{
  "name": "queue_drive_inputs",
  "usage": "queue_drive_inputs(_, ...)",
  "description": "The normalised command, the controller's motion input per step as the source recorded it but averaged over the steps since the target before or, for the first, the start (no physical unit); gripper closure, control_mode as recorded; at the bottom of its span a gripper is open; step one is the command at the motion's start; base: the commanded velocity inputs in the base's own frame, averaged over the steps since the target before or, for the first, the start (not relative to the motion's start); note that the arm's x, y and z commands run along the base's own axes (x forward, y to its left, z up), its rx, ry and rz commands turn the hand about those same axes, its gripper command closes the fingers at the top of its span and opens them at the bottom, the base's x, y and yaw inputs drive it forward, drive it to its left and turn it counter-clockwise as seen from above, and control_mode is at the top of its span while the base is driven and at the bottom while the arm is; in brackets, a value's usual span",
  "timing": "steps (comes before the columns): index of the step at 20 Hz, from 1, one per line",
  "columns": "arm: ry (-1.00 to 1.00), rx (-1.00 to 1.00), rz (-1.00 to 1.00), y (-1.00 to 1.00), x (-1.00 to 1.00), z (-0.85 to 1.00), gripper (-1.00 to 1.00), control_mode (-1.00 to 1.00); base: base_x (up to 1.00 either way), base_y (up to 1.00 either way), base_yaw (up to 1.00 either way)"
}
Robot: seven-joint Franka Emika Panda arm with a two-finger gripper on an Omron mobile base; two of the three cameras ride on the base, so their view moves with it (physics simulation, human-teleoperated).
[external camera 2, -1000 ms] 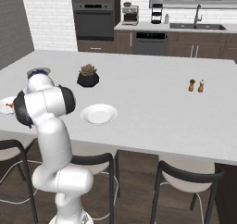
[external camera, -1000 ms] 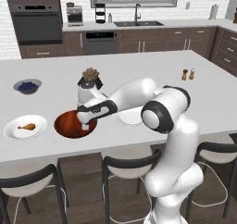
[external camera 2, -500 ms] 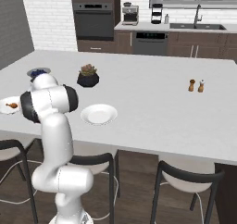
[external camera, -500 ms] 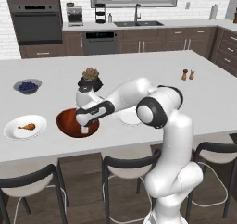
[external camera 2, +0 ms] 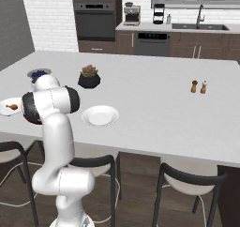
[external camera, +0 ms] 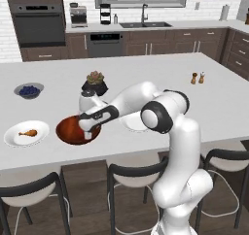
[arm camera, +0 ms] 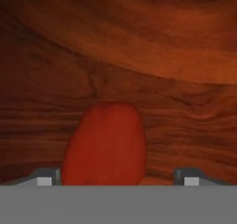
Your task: Pick the chicken drumstick and bell pepper from their plates and place them in the bowl. Then put the bowl in the fridge.
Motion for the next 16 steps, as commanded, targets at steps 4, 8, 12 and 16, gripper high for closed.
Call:
queue_drive_inputs(4,0.0,0.0,0.01,0.05,0.01,0.26,-1.0,-1.0,0.0,0.0,0.0)
queue_drive_inputs(8,0.0,0.0,-0.01,0.0,-0.33,0.62,-1.0,-1.0,0.0,0.0,0.0)
queue_drive_inputs(12,0.0,0.0,-0.16,-0.21,-0.86,0.34,-1.0,-1.0,0.0,0.0,0.0)
queue_drive_inputs(16,0.0,0.0,-0.28,-0.43,-0.84,0.14,-1.0,-1.0,0.0,0.0,0.0)
